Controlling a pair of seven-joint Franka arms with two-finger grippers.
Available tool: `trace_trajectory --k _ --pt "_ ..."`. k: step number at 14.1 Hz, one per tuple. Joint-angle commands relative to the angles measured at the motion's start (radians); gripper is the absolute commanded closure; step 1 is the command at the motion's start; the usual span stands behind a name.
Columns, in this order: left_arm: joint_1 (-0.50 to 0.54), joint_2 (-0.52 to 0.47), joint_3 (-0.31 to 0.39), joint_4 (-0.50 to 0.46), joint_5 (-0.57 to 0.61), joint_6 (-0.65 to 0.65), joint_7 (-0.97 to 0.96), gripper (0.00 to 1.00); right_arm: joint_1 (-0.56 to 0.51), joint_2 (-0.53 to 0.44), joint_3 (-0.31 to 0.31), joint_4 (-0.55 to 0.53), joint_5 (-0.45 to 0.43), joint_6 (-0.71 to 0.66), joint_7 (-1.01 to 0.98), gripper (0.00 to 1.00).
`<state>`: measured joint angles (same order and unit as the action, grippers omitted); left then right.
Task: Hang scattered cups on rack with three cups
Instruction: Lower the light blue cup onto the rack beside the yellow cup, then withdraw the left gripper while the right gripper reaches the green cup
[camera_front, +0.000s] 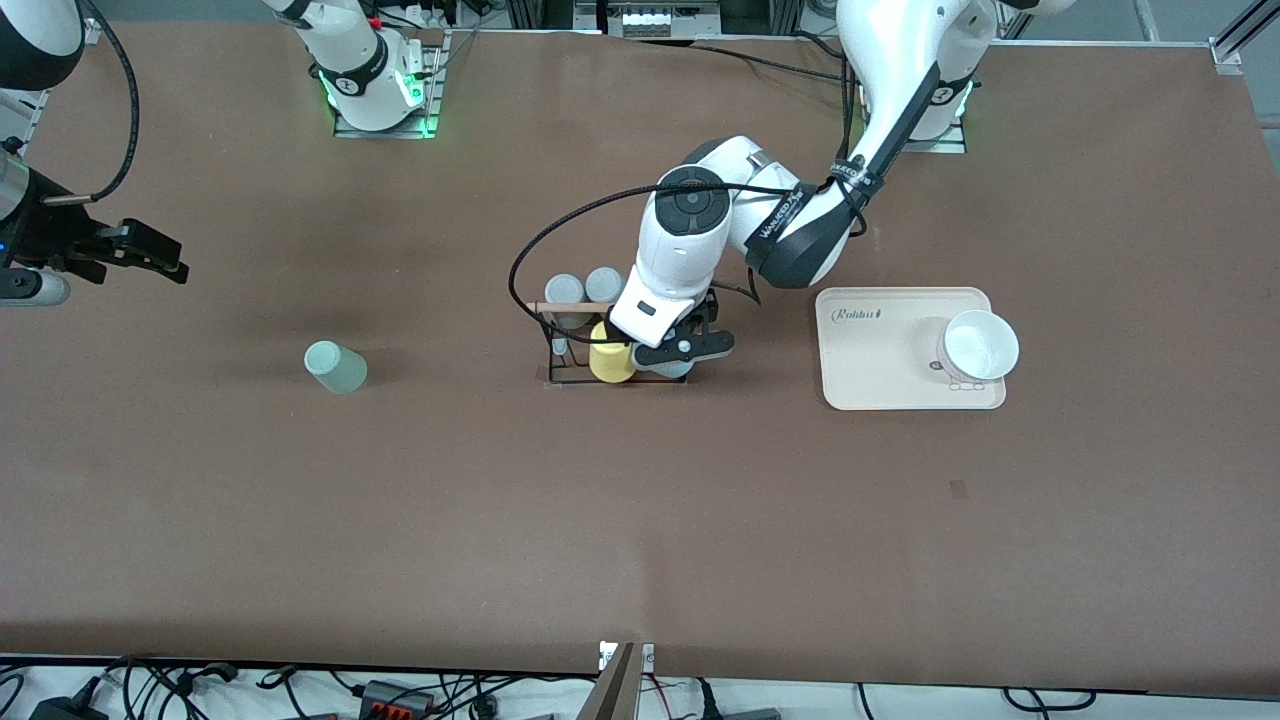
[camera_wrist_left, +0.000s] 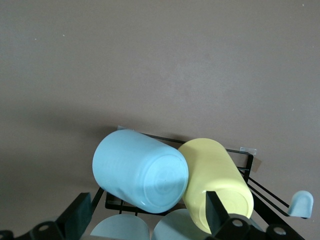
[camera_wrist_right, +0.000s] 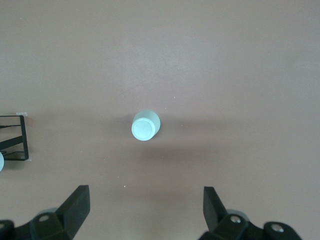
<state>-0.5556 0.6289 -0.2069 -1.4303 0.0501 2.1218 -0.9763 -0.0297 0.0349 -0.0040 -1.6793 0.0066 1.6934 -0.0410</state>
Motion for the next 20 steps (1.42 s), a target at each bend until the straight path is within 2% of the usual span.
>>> trace_trajectory --k 1,8,16,20 --pt "0.008 -0.011 0.012 0.03 0.022 -0.026 0.083 0.0 -0.009 0.005 0.012 -0.01 -0.013 -0.006 -0.002 0.0" --pt "0.121 -0.113 0.015 0.036 0.065 -0.14 0.249 0.0 -0.001 0.074 0.012 -0.011 -0.013 0.005 0.003 0.0" --pt "0.394 -0.268 0.015 0.042 0.063 -0.302 0.646 0.0 0.013 0.229 0.012 -0.026 -0.042 0.081 0.015 0.0" --pt "0.511 -0.348 0.011 0.044 0.06 -0.451 0.789 0.0 0.033 0.273 0.012 -0.112 -0.042 0.212 0.015 0.0"
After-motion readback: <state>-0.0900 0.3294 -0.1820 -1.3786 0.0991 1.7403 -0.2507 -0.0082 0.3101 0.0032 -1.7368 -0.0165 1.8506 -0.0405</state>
